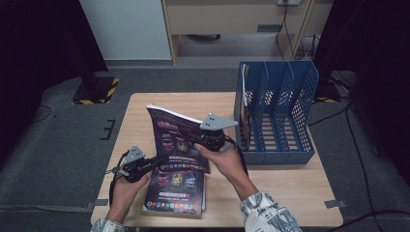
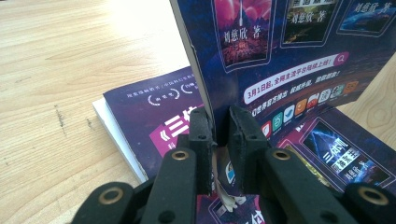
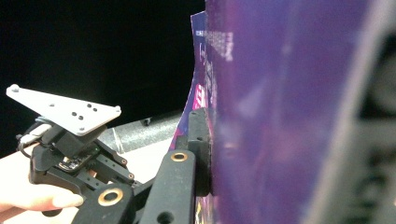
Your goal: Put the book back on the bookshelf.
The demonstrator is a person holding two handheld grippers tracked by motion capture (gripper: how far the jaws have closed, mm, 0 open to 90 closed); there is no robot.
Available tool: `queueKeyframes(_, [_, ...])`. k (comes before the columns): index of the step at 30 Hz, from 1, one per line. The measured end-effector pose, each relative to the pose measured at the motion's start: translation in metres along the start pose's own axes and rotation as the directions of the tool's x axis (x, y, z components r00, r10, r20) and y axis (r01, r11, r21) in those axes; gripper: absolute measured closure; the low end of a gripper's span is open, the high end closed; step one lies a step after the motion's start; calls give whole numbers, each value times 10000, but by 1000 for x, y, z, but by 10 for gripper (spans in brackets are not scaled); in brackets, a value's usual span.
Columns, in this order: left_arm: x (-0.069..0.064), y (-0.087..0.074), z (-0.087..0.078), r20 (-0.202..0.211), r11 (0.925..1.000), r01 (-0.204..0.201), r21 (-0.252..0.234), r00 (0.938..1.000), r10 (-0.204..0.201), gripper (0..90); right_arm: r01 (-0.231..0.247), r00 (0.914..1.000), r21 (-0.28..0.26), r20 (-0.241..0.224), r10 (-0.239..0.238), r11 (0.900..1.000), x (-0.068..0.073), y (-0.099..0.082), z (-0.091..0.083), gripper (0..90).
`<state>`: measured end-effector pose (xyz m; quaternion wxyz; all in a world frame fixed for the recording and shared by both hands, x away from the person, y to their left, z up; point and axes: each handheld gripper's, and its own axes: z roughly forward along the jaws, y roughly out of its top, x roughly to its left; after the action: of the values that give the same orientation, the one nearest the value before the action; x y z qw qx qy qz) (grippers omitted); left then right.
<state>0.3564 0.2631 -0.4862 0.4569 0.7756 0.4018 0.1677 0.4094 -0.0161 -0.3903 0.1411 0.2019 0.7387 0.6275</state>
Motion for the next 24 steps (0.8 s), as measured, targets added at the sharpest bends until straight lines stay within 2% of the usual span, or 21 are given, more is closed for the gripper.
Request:
queueKeyframes(6, [0, -1, 2, -2, 10000, 61, -39, 10000, -61, 771, 25, 9999, -11, 120, -25, 10000, 1, 2, -2, 828])
queueKeyframes(7, [0, -2, 3, -261, 9998, 113, -179, 9996, -118, 703, 45, 9999, -1, 94, -45, 10000, 1, 3, -2, 828])
queueKeyframes(8, [0, -2, 3, -261, 9998, 113, -179, 9996, -118, 622, 45, 9999, -1, 94, -45, 10000, 1, 3, -2, 828])
queueKeyframes(9, [1, -2, 3, -382, 9991, 247, -348, 9989, -260, 622, -17, 10000, 5, 79, 17, 10000, 1, 4, -3, 828])
queueKeyframes(11, [3, -2, 2, -633, 9970, 449, -631, 9968, -489, 458, -70, 10000, -56, 17, 70, 10000, 1, 6, -5, 828])
queueKeyframes(14, [9, -4, 2, -1190, 9969, 603, -507, 9907, -659, 254, -79, 10000, -246, 52, 81, 9997, 2, 10, -10, 828])
queueKeyframes(17, [14, -7, 3, -1634, 9983, 572, -149, 9848, -589, 184, 48, 9998, -251, 210, -43, 9997, 2, 13, -12, 828])
queueKeyframes(21, [19, -8, 3, -1769, 9960, 894, -54, 9802, -889, 99, 60, 9993, -344, 384, -47, 9994, -1, 17, -18, 828])
queueKeyframes(24, [20, -10, 3, -1914, 9965, 825, 113, 9783, -788, 56, 58, 9989, -461, 472, -36, 9989, -4, 19, -24, 828])
